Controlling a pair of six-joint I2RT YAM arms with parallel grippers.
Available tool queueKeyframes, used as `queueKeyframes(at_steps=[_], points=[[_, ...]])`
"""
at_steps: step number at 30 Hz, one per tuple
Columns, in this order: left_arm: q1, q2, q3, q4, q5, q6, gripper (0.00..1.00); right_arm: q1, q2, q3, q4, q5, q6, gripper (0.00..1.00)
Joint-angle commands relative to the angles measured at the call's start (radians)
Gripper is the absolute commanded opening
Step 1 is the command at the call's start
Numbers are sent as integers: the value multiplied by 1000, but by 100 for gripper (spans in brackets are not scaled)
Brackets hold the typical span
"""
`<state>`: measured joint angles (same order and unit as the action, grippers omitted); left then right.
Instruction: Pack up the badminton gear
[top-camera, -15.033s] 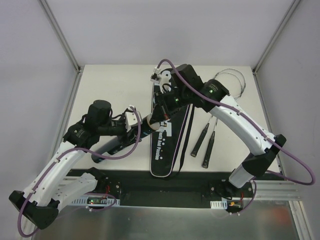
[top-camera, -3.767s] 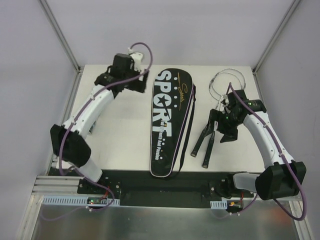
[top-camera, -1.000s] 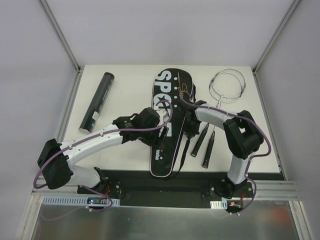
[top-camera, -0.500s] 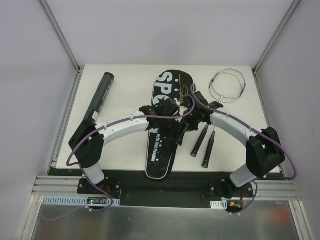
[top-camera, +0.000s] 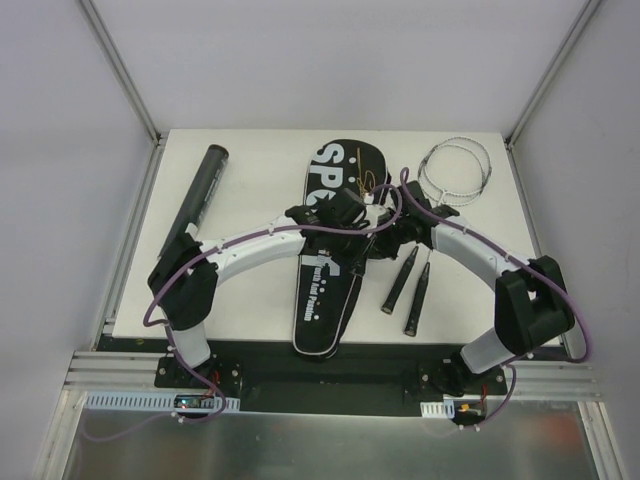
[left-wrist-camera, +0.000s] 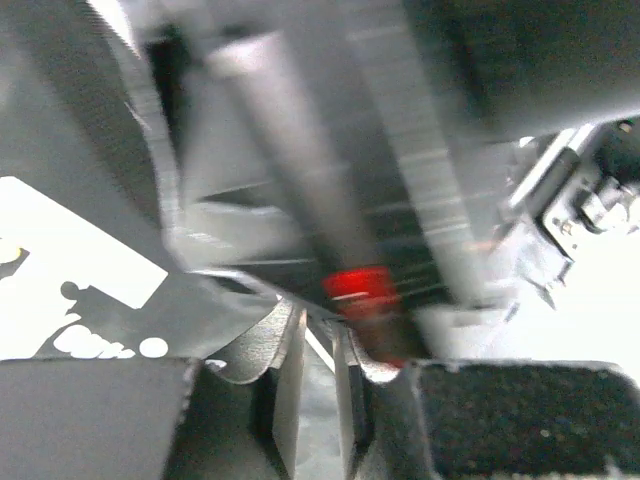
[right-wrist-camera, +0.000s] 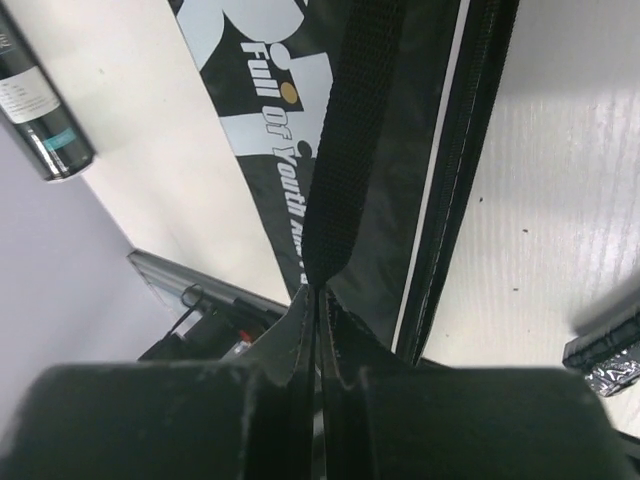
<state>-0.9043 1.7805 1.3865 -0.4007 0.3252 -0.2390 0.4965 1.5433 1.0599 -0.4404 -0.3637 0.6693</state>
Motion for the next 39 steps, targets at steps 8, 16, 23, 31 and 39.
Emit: queueKeyframes(at_steps=[8, 16, 23, 31, 39], points=[[79, -27, -7, 2, -63, -34, 54, -69, -98, -17, 68, -187, 49, 0], [93, 14, 28, 59, 67, -54, 52, -70, -95, -15, 85, -208, 72, 1], [160, -24, 19, 83, 159, -71, 0, -134, -112, -32, 72, -250, -31, 22], [174, -108, 29, 88, 173, -118, 0, -332, -216, -101, -29, -259, -214, 72], [174, -150, 57, 88, 183, -163, 0, -342, -45, -156, 169, -325, -180, 50]])
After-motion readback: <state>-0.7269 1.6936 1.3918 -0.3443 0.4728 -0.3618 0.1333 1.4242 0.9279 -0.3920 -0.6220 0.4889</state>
